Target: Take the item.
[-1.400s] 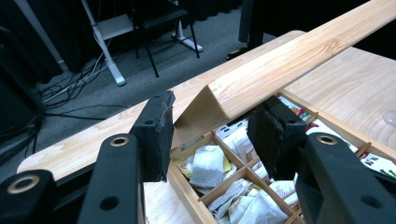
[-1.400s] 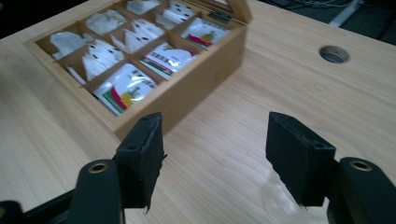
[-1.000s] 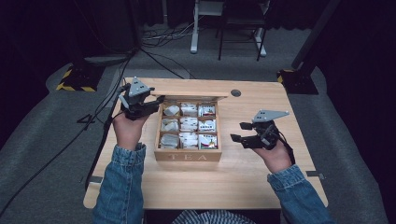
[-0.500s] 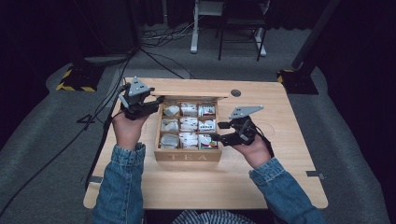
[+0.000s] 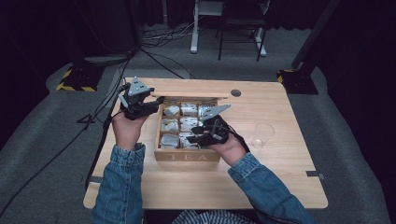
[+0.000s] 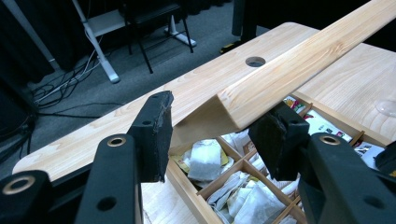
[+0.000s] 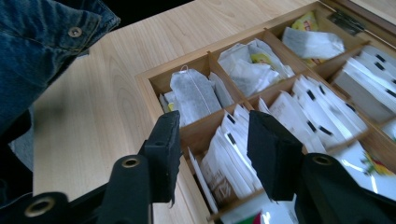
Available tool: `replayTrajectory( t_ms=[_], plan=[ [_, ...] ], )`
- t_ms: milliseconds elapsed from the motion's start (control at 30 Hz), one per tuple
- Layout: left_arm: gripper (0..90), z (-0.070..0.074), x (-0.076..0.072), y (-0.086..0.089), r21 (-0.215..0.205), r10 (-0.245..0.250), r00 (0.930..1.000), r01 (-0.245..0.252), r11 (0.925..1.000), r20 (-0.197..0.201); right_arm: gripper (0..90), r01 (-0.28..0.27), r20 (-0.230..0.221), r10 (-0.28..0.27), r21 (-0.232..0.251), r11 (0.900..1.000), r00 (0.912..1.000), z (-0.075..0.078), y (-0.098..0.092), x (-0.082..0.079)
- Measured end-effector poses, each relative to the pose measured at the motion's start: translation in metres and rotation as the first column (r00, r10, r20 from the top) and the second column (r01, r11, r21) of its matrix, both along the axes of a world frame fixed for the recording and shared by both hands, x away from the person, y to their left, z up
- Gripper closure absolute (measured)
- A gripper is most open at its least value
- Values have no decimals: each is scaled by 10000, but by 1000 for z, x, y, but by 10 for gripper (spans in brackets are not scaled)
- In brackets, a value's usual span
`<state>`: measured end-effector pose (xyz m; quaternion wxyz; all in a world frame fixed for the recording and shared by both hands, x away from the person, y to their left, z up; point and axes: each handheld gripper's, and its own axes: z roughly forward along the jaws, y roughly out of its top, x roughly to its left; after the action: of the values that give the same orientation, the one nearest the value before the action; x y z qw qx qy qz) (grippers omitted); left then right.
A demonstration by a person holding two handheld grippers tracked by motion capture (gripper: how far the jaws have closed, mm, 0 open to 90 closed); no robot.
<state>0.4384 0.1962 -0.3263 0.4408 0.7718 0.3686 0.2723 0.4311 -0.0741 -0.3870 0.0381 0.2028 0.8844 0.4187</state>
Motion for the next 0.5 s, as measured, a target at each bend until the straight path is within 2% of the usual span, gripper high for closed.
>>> replayTrajectory(
  t_ms=[200,300,500],
  plan=[
    [498,0,-1,0,58,-32,10000,32,10000,-26,645,-399,251,411,-474,9981,9988,-6,21,3],
    [498,0,-1,-1,57,-35,10000,35,10000,-28,647,-533,203,545,-587,9969,9983,-12,34,5],
    [496,-1,0,-2,108,-55,10000,55,9999,-33,629,-771,92,780,-742,9943,9969,-21,48,6]
  ],
)
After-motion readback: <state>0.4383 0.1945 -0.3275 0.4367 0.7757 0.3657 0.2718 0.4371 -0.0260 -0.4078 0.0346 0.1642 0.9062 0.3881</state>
